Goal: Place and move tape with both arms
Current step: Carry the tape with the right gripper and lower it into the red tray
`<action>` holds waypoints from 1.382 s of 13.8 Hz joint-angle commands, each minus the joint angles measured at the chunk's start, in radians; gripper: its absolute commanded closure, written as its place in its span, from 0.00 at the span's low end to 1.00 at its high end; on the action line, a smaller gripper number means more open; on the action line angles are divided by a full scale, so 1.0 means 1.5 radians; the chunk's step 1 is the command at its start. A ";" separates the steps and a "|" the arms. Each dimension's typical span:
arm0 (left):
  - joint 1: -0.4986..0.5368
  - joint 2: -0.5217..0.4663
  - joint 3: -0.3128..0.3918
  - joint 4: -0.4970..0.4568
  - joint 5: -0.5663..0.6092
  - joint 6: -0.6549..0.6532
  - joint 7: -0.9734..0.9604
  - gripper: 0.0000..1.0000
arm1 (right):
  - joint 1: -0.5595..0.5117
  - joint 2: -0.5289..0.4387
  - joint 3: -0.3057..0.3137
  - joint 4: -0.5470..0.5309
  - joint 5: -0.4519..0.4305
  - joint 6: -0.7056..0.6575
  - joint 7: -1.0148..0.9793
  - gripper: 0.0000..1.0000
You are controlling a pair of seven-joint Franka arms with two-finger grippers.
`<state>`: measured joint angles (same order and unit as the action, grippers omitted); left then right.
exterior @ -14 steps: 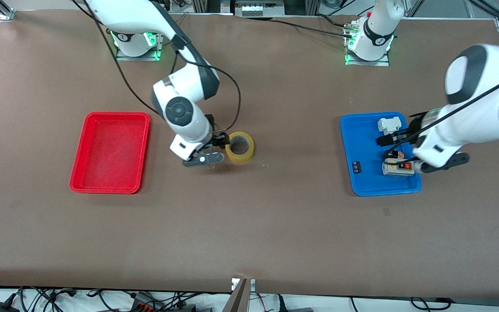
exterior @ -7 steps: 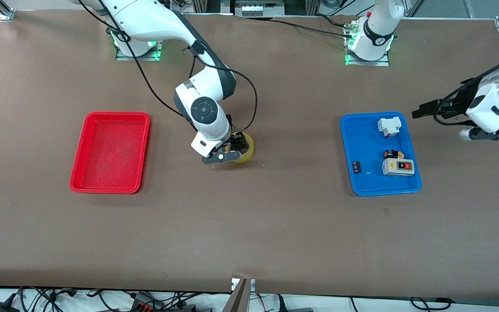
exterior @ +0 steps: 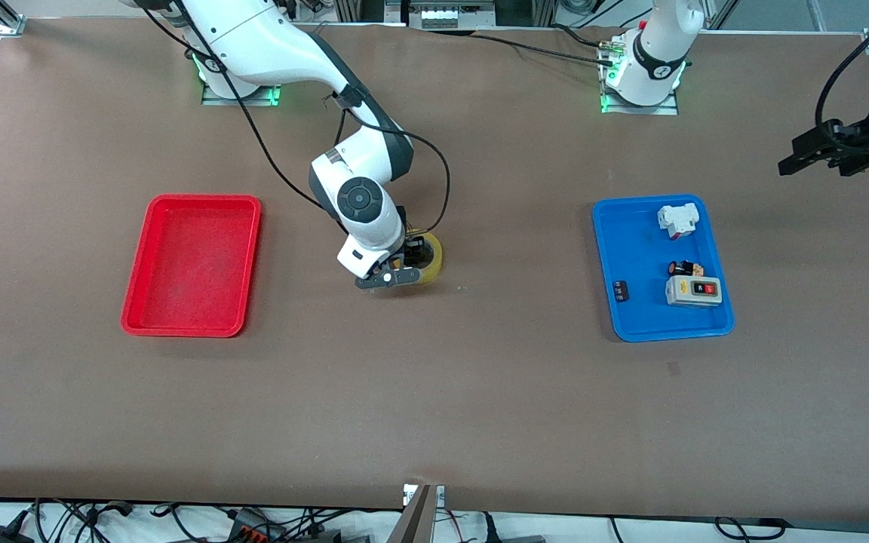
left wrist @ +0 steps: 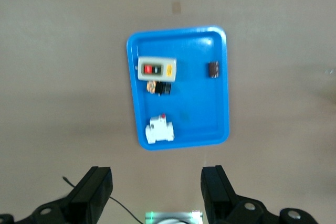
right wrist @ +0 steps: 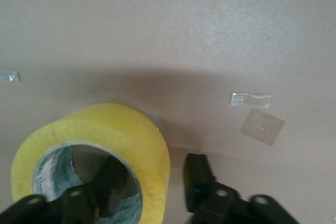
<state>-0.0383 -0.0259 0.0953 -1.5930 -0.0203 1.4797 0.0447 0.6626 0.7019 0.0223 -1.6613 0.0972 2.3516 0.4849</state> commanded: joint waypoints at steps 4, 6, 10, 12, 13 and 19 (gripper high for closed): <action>-0.019 0.114 0.016 0.169 0.020 -0.054 0.012 0.00 | -0.012 -0.014 -0.012 0.021 0.000 -0.004 0.016 0.99; -0.019 0.108 0.017 0.165 0.019 -0.084 0.015 0.00 | -0.077 -0.074 -0.012 0.021 -0.002 -0.072 -0.001 0.99; -0.018 0.070 0.017 0.116 0.021 -0.087 0.018 0.00 | -0.247 -0.168 -0.014 -0.030 -0.006 -0.196 -0.121 0.99; -0.018 0.032 0.023 0.065 0.021 -0.073 0.038 0.00 | -0.316 -0.206 -0.016 -0.105 -0.029 -0.196 -0.196 0.99; -0.018 0.013 0.029 0.043 0.021 -0.058 0.040 0.00 | -0.336 -0.228 -0.018 -0.152 -0.056 -0.191 -0.206 0.99; -0.017 -0.047 0.031 -0.038 0.021 -0.012 0.041 0.00 | -0.454 -0.259 -0.031 -0.328 -0.127 -0.037 -0.285 0.98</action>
<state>-0.0541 -0.0398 0.1360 -1.5787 -0.0174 1.4064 0.0849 0.0124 0.3657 -0.0347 -2.0623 -0.0845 2.2292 0.0937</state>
